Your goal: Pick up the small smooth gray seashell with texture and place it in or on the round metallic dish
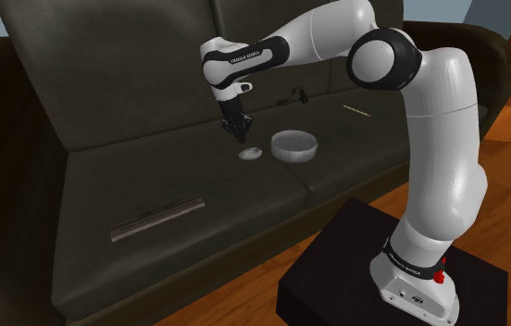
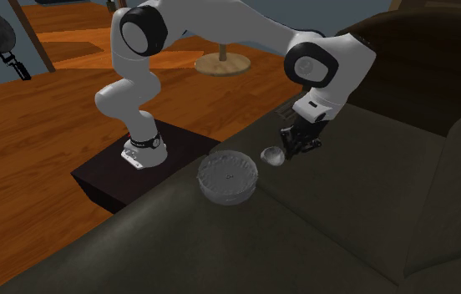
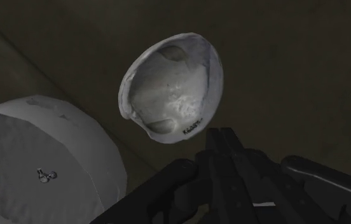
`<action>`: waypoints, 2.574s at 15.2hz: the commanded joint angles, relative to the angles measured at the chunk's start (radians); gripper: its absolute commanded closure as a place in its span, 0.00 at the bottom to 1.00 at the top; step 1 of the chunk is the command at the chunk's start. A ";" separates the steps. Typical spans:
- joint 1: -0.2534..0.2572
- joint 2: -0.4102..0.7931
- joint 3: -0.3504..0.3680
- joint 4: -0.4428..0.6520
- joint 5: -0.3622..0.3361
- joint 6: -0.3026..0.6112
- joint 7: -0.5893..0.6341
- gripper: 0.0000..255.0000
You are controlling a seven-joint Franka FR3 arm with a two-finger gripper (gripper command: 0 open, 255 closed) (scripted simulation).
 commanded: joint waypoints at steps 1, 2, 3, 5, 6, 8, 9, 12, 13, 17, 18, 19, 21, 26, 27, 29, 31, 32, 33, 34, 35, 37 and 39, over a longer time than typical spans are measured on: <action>0.000 0.000 0.000 0.000 0.000 0.000 0.000 1.00; 0.000 0.000 0.000 0.000 0.000 0.000 0.000 1.00; 0.000 0.000 0.000 0.000 0.000 0.000 0.000 1.00; 0.000 0.000 0.000 0.000 0.000 0.000 0.000 0.00; -0.001 -0.064 0.002 -0.088 -0.005 0.041 0.016 0.00; -0.001 -0.183 0.005 -0.246 -0.015 0.115 0.048 0.00; 0.000 -0.240 0.008 -0.319 -0.021 0.148 0.065 0.00; 0.004 -0.342 0.011 -0.458 -0.035 0.216 0.099 0.00; 0.003 -0.340 0.010 -0.470 -0.036 0.229 0.100 0.00; -0.001 -0.333 0.006 -0.515 -0.043 0.281 0.104 0.00; -0.003 -0.330 0.005 -0.525 -0.045 0.294 0.105 0.00; -0.003 -0.329 0.005 -0.531 -0.046 0.302 0.106 0.00; -0.003 -0.329 0.005 -0.531 -0.046 0.302 0.106 0.00; -0.003 -0.329 0.005 -0.531 -0.046 0.301 0.106 0.00; -0.003 -0.329 0.005 -0.531 -0.046 0.301 0.106 0.00; -0.003 -0.329 0.005 -0.531 -0.046 0.301 0.106 1.00; -0.003 -0.329 0.005 -0.531 -0.046 0.301 0.106 1.00; -0.003 -0.329 0.005 -0.531 -0.046 0.301 0.106 1.00; -0.003 -0.329 0.005 -0.531 -0.046 0.301 0.106 1.00; -0.003 -0.329 0.005 -0.531 -0.046 0.301 0.106 1.00; -0.003 -0.329 0.005 -0.531 -0.046 0.301 0.106 1.00; -0.003 -0.329 0.005 -0.531 -0.046 0.302 0.106 1.00; -0.003 -0.339 0.005 -0.516 -0.041 0.277 0.100 1.00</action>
